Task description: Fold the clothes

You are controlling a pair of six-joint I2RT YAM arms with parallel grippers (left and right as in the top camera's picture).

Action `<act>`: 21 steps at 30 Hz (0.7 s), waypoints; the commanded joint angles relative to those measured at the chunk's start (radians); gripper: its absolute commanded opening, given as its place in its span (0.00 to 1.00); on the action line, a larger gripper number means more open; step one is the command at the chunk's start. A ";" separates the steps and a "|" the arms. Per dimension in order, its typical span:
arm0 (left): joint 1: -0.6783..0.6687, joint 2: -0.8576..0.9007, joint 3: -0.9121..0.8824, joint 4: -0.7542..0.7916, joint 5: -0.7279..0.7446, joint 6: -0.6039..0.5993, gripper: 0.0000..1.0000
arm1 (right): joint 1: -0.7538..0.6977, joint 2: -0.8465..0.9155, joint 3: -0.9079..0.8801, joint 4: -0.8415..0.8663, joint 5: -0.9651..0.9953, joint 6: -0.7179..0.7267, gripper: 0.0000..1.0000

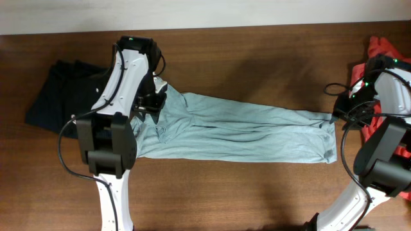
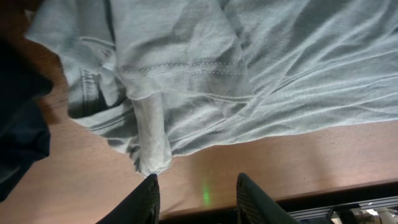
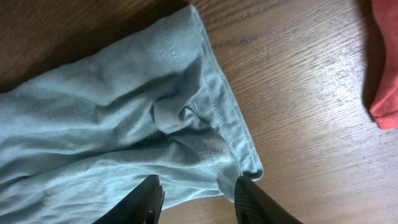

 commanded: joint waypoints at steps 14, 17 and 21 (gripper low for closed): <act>0.061 -0.435 0.185 0.214 -0.017 0.002 0.57 | -0.031 -0.112 0.214 -0.016 -0.380 -0.158 0.69; 0.061 -0.471 0.185 0.249 -0.017 0.002 0.64 | -0.034 -0.109 0.198 -0.006 -0.333 -0.157 0.77; 0.061 -0.476 0.185 0.260 -0.017 0.002 0.68 | -0.060 -0.071 0.184 0.008 -0.267 -0.140 0.88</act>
